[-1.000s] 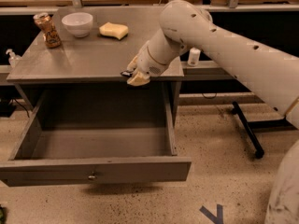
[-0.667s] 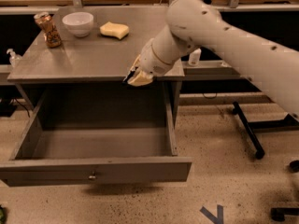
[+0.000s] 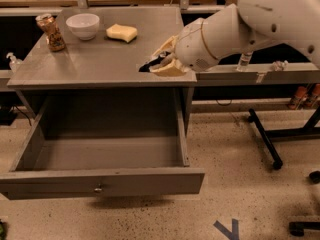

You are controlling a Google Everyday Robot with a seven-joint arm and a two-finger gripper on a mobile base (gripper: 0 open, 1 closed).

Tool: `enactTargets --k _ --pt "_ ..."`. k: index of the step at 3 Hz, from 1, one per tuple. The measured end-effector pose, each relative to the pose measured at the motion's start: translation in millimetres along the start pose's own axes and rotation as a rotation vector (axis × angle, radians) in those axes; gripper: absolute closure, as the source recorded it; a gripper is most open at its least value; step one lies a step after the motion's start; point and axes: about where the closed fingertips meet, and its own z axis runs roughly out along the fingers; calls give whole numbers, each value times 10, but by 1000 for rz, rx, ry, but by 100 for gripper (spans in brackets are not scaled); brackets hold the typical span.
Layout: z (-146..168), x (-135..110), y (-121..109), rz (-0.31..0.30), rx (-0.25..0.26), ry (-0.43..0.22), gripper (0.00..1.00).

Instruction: Place rxbar blueberry into top drawer

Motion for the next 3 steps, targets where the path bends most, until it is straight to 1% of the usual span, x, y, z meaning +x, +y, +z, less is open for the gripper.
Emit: enactTargets --k 1,2,3 --pt "130 35 -14 41 -35 -65 100" --pt "418 76 -30 76 -88 -96 100" --pt "630 102 -9 103 -126 -114 100"
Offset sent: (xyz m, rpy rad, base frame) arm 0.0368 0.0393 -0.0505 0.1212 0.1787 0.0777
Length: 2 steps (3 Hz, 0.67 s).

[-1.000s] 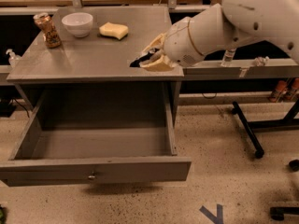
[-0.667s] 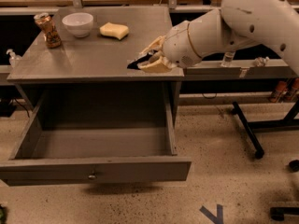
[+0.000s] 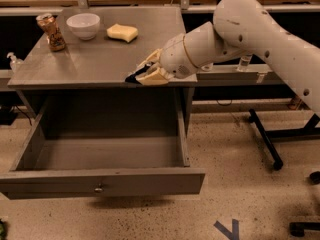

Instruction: Place rxbar blueberry into top drawer

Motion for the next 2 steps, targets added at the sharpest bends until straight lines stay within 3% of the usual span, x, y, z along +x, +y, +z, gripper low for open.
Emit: enactTargets --k 2 --pt "695 166 170 54 -63 -13 100"
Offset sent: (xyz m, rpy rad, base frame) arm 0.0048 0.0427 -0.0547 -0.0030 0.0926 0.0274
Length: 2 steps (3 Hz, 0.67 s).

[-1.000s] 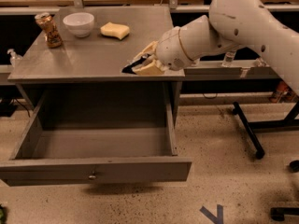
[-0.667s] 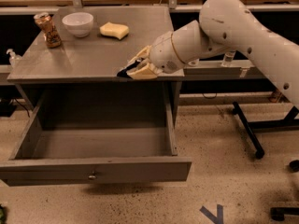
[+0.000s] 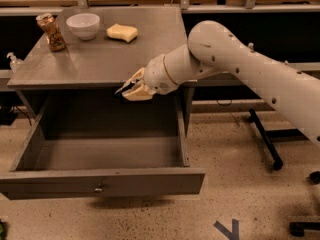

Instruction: Place rxbar blueberry into top drawer

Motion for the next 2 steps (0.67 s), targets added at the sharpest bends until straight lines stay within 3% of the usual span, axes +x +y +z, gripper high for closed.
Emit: enactTargets --k 1,2 --pt "1 0 0 0 0 0 100" --pt "203 127 56 32 42 -25 100"
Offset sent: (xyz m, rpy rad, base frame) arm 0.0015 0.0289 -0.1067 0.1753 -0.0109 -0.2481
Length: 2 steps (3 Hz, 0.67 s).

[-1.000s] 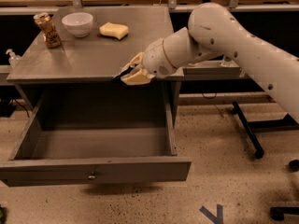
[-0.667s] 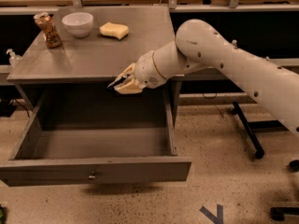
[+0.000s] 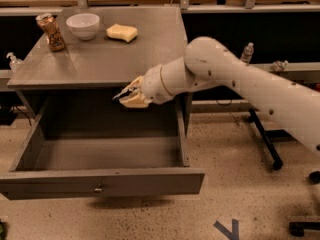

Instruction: Place rxbar blueberry into top drawer

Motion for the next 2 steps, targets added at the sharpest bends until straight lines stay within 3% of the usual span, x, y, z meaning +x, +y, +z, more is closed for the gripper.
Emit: enactTargets --k 1,2 --pt "445 285 124 63 74 -55 100" --pt "762 413 176 90 88 -88 100"
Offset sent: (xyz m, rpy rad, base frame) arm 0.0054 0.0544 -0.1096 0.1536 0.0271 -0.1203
